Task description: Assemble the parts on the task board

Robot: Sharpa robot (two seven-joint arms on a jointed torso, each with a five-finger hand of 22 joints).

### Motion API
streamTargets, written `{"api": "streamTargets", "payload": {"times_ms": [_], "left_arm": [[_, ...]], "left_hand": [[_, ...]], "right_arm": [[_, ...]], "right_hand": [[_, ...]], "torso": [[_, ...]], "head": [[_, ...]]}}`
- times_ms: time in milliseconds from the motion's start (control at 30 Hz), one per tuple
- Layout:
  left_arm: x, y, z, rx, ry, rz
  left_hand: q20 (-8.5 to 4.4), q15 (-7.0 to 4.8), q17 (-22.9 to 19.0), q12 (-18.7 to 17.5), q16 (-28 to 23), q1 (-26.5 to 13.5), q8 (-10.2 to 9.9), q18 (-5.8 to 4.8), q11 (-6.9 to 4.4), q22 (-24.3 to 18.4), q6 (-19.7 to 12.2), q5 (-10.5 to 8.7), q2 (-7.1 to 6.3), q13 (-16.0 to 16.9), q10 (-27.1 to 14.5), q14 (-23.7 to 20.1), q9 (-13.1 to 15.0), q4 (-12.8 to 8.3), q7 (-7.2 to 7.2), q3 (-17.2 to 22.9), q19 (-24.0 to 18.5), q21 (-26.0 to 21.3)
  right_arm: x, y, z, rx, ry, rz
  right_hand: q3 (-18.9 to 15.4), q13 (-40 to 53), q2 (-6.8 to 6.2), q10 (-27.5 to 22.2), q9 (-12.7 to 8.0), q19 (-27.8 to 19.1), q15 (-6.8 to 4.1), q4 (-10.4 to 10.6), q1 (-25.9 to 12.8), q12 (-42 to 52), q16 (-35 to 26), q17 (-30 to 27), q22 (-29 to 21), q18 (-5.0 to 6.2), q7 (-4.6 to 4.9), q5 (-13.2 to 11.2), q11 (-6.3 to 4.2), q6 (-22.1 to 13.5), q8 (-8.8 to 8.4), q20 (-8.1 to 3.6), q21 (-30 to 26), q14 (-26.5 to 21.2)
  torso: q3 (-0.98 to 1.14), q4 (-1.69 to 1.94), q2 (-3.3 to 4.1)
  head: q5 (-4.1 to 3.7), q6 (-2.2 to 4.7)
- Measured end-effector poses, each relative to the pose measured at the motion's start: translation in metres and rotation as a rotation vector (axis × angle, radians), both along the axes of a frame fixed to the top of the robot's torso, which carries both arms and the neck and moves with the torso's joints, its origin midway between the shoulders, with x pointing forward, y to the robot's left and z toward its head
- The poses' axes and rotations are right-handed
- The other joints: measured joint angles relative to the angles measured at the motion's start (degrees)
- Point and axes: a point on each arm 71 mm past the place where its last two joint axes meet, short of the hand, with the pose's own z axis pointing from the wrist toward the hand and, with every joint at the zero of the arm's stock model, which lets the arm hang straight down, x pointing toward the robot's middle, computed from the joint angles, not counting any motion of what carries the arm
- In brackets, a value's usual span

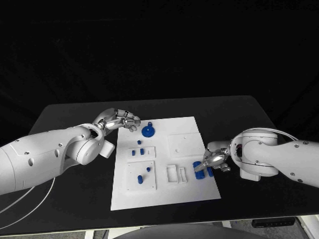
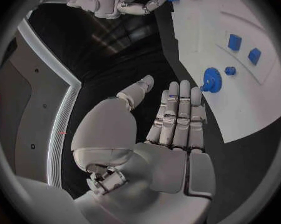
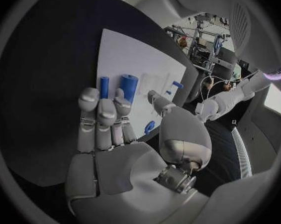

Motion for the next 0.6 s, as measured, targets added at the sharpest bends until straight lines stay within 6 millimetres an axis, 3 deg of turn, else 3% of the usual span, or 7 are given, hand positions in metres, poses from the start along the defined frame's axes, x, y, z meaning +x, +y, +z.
{"api": "streamTargets", "payload": {"times_ms": [167,333,467,567,600], "left_arm": [[-0.001,-0.001,0.0,-0.005,0.003,-0.002],[-0.002,-0.001,0.0,-0.01,0.004,-0.002],[-0.002,-0.001,0.0,-0.012,0.005,0.002],[-0.002,0.0,0.0,-0.013,0.006,0.004],[-0.002,0.0,0.0,-0.013,0.006,0.005]], "left_hand": [[0.21,0.2,0.3,-0.21,-0.27,-0.73,0.0,0.0,0.01,0.19,0.0,-0.35,-0.19,-0.06,-0.01,-0.2,-0.11,0.53,0.0,-0.22,-0.21,0.0],[0.2,0.2,0.53,-0.21,-0.48,-1.21,0.0,0.0,0.0,0.33,-0.2,-0.35,-0.11,-0.06,-0.01,-0.2,-0.14,0.87,0.2,-0.55,-0.21,-0.22],[0.21,0.2,0.75,-0.21,-0.55,-1.63,0.0,-0.01,0.0,0.44,-0.2,-0.58,-0.05,-0.06,-0.01,-0.2,-0.21,1.14,0.2,-0.82,-0.21,-0.22],[0.2,0.2,0.77,-0.21,-0.55,-1.8,0.0,0.0,-0.2,0.44,-0.2,-0.66,-0.18,-0.06,-0.21,-0.2,-0.21,1.16,0.2,-0.84,-0.21,-0.22],[0.2,0.2,0.77,-0.21,-0.55,-1.8,0.0,0.0,-0.2,0.44,-0.2,-0.66,-0.18,-0.06,-0.21,-0.2,-0.21,1.16,0.2,-0.85,-0.21,-0.22]], "right_arm": [[-0.002,0.005,-0.006,-0.019,-0.007,0.022],[-0.001,0.008,-0.008,-0.03,-0.021,0.032],[-0.001,0.011,-0.012,-0.032,-0.028,0.034],[0.0,0.015,-0.016,-0.033,-0.038,0.033],[0.0,0.017,-0.016,-0.033,-0.044,0.032]], "right_hand": [[-1.55,0.21,0.05,0.09,0.17,0.19,0.0,-0.91,-0.04,0.0,-0.16,0.39,0.0,-0.27,-0.12,0.0,-0.09,0.12,-0.29,-0.4,0.0,0.03],[-2.72,0.38,0.38,0.08,0.28,-0.02,0.08,-1.76,-0.38,0.0,-0.28,0.69,0.0,-0.34,-0.15,0.0,-0.08,0.15,-0.56,-0.64,0.0,0.11],[-2.88,0.41,0.44,0.08,0.39,0.07,0.08,-1.92,-0.43,-0.22,-0.66,0.76,0.0,-1.11,-0.15,0.0,-0.08,0.15,-0.55,-1.12,0.0,0.11],[-2.88,0.45,1.01,0.09,1.14,0.29,0.16,-1.92,-0.2,-0.22,-0.67,0.85,0.0,-1.21,-0.34,0.0,-0.08,0.34,-0.33,-1.34,0.0,0.23],[-2.88,0.47,1.09,0.1,2.57,0.3,0.16,-1.92,-0.11,-0.22,-0.67,0.88,0.0,-1.22,-0.36,0.0,-0.07,0.36,-0.33,-1.34,0.0,0.24]], "torso": [[-0.15,0.09,0.18],[-0.14,0.07,0.31],[-0.15,0.05,0.37],[-0.15,0.03,0.38],[-0.14,0.03,0.38]], "head": [[0.15,-0.11],[0.37,-0.15],[0.47,-0.2],[0.58,-0.21],[0.6,-0.21]]}}
